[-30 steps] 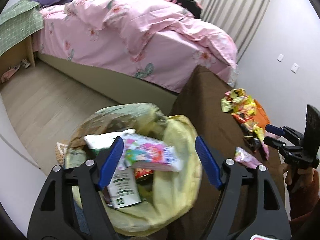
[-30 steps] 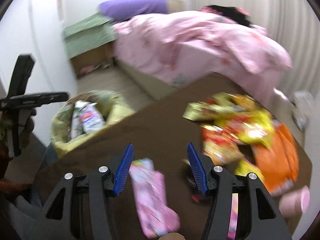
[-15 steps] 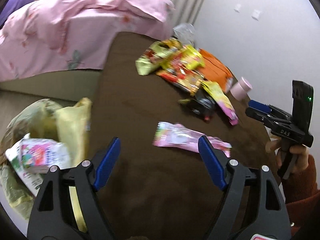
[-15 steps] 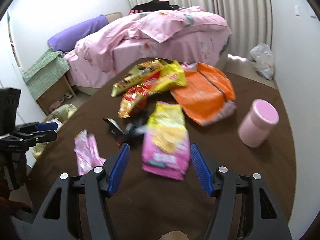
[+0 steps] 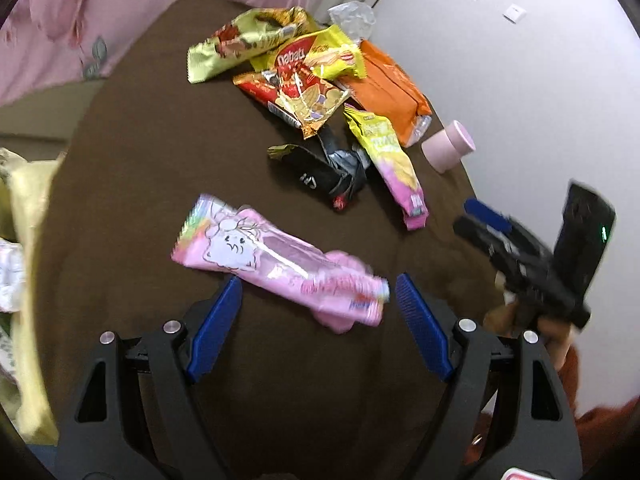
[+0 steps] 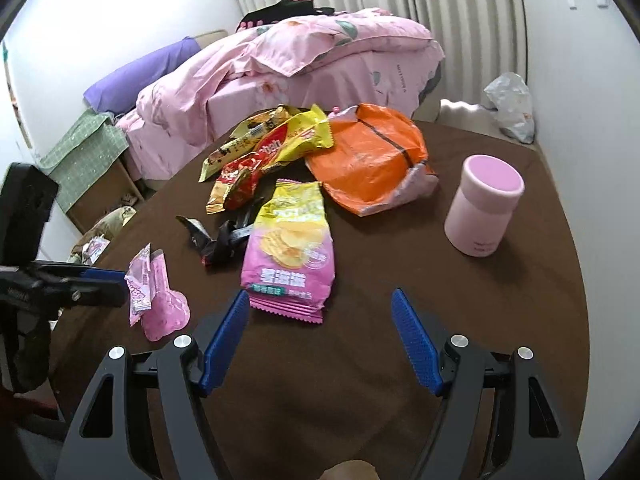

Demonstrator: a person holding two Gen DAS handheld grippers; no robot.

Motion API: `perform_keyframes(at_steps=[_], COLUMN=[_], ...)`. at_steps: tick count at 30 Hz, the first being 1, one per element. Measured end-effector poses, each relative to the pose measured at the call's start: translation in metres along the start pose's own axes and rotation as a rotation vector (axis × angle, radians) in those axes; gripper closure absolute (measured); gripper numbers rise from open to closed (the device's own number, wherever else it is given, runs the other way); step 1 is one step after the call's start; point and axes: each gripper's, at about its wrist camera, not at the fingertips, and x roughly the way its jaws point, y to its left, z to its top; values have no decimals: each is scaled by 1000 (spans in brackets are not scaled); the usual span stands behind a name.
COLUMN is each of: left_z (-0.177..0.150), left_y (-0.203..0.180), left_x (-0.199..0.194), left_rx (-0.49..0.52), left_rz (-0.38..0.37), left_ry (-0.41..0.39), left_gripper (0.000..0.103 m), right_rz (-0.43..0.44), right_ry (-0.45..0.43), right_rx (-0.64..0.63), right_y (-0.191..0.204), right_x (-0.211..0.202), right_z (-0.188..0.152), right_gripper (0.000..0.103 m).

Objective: Collect trash
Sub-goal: 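Move both grippers back over the table toward the pink wrappers, then grasp the pink candy stick with the right gripper while the left grasps the pink wrapper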

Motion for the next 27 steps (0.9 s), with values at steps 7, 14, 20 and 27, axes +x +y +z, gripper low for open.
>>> perform_keyframes(at_steps=[7, 14, 20, 27], left_z=[18, -2, -16, -26], left_y=[-21, 6, 20, 33], left_x=[19, -6, -19, -36], left_rx=[157, 233, 238, 211], left_rz=[195, 300, 367, 395], left_ry=[-27, -21, -1, 26], left_gripper=[30, 33, 33, 33], right_rz=[-114, 39, 57, 171], right_ry=[40, 94, 133, 114], right_rx=[-62, -61, -157, -268], right_y=[11, 31, 73, 109], right_x=[0, 7, 25, 26], right_z=[-6, -11, -15, -13], right_gripper=[34, 33, 33, 42])
